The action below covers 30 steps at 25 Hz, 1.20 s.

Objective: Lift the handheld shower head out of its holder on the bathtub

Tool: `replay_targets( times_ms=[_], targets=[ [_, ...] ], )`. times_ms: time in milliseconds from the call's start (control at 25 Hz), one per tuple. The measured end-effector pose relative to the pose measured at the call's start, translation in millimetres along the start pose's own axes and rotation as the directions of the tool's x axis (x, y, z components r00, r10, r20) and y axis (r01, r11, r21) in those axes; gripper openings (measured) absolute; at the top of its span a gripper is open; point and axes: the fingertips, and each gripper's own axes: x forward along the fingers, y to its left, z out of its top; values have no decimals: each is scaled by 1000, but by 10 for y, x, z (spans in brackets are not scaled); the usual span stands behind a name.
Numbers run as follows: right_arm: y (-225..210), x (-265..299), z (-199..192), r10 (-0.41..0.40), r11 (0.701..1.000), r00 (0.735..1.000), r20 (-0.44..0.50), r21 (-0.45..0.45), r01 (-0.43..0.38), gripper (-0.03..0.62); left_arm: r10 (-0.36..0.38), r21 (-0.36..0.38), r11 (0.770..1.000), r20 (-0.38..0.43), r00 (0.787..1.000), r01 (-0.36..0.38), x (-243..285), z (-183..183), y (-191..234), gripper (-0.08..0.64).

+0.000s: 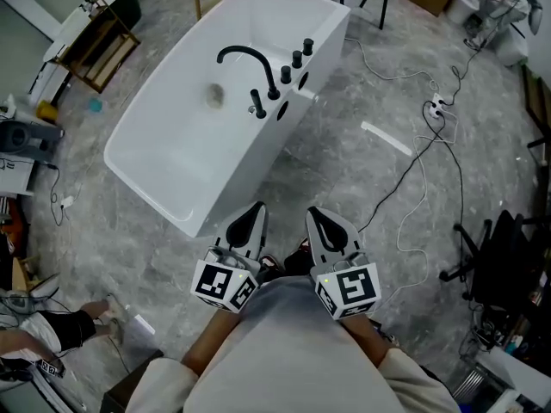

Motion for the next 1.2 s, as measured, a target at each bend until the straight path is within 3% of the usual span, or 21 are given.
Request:
replay_targets(
  times_ms=[160, 720, 1040, 1200],
  targets=[
    [-111, 29, 42, 14, 1000, 1000, 5, -2, -14, 18, -4, 5, 1000, 32, 999, 4, 128, 98, -57, 5],
    [-417, 174, 20, 20, 999, 1000, -12, 41, -20, 18, -50, 2, 999, -6, 999, 50, 531, 32, -171, 5],
    [-578, 543, 133, 27, 1000, 999, -40, 1, -27, 18, -73, -37, 997, -9, 997, 73, 942, 87, 30, 5],
    [-572, 803, 171, 35, 999, 997, -66, -28, -37, 18, -80, -13, 997, -4, 997, 80, 1057, 156, 217, 5]
  ],
)
